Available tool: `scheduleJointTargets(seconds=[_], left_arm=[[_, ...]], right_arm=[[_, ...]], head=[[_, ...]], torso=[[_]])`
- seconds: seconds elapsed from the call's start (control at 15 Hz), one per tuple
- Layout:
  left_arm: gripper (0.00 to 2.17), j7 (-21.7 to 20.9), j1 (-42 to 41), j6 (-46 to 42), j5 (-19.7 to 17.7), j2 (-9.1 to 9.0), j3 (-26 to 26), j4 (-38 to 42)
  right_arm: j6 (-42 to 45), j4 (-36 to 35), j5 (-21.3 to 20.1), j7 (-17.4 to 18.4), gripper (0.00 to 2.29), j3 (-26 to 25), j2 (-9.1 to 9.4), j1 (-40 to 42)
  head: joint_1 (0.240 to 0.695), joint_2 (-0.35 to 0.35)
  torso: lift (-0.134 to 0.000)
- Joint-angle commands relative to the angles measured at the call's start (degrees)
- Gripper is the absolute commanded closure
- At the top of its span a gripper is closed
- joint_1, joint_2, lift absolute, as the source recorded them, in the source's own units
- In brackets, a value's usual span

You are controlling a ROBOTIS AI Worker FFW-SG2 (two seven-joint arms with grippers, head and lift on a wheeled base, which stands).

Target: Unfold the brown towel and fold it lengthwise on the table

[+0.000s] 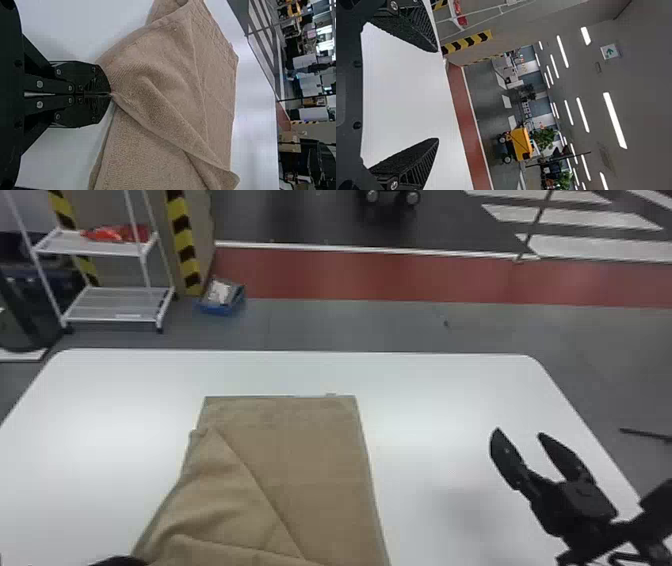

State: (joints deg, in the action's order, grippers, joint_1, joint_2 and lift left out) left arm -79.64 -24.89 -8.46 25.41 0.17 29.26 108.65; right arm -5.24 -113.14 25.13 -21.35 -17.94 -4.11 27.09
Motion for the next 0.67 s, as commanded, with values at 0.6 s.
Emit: scheduleJointTargets(seconds=[0.6], left_arm=[[1.39,-1.66,-0.16,5.78,-0.81,-0.32,-2.98,10.27]], right_arm=[[-28.47,6.53,-35.32,-2.46,0.09,19.0,-5.65,-24.72]], head=[[0.695,-0.005]], torso=[[-0.117]])
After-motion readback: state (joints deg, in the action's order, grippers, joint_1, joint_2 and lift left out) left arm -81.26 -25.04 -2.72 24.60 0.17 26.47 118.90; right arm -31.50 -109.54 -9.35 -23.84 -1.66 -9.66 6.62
